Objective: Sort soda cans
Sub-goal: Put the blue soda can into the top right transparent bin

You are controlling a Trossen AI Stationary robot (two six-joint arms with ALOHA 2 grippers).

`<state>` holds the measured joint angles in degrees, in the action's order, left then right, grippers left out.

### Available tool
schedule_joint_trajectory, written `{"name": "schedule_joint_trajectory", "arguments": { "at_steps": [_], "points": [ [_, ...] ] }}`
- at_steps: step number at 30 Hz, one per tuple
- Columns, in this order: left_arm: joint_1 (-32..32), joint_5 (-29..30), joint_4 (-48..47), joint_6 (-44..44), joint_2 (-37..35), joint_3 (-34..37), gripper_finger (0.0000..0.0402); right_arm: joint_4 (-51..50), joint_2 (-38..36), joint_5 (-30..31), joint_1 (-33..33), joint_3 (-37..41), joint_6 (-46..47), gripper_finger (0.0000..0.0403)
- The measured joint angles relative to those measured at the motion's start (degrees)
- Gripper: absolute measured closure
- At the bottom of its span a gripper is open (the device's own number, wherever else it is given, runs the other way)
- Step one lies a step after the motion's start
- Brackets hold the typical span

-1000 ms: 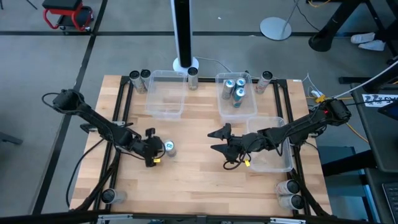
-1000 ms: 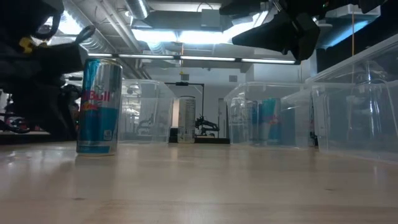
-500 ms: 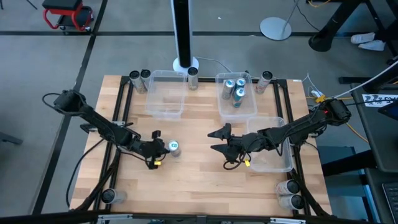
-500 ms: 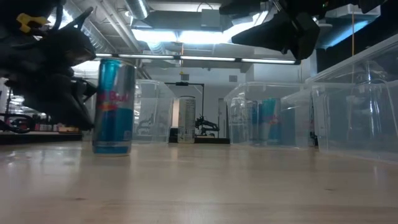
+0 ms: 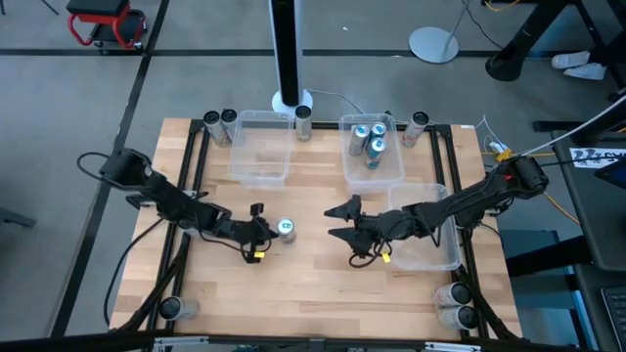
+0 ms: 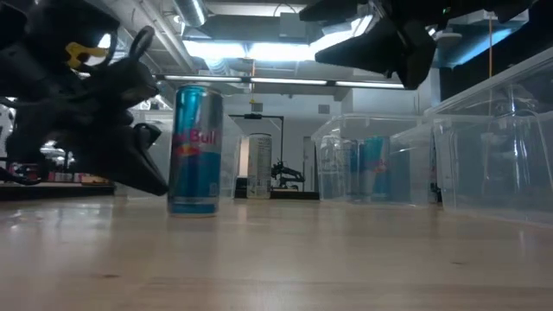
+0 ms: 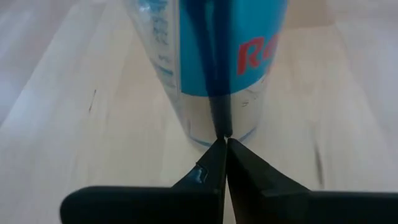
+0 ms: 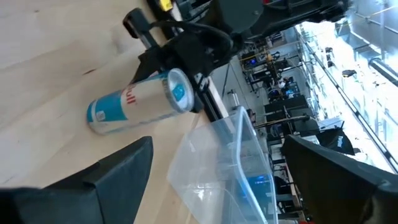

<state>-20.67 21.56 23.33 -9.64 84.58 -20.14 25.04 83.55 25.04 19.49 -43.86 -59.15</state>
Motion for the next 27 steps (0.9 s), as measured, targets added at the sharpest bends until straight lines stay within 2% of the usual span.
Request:
{"name": "schedule_joint_trajectory", "arguments": {
  "at_steps": [7, 16, 22, 25, 27],
  "points": [
    [2.3, -0.3, 6.1, 4.0, 5.1, -1.5, 0.0398, 5.5, 2.6, 0.0, 0.0, 0.0, -1.1, 0.0045],
    [4.5, -3.4, 10.8, 8.6, 12.4, -6.7, 0.04, 6.1, 3.2, -0.1, 0.0, -0.7, -0.9, 0.0045],
    [6.2, -3.4, 11.9, 9.9, 15.9, -10.0, 0.0399, -1.9, 3.8, 1.4, 0.0, -7.9, -0.7, 0.0045],
    [6.1, -3.4, 13.3, 9.7, 16.0, -10.3, 0.04, -10.4, 4.6, 1.3, -0.6, -13.7, 0.6, 0.0045],
    [5.1, -3.4, 10.7, 9.1, 14.3, -10.3, 0.0398, -18.2, 5.4, 0.5, -1.3, -18.5, 3.2, 0.0045]
  ]
}}
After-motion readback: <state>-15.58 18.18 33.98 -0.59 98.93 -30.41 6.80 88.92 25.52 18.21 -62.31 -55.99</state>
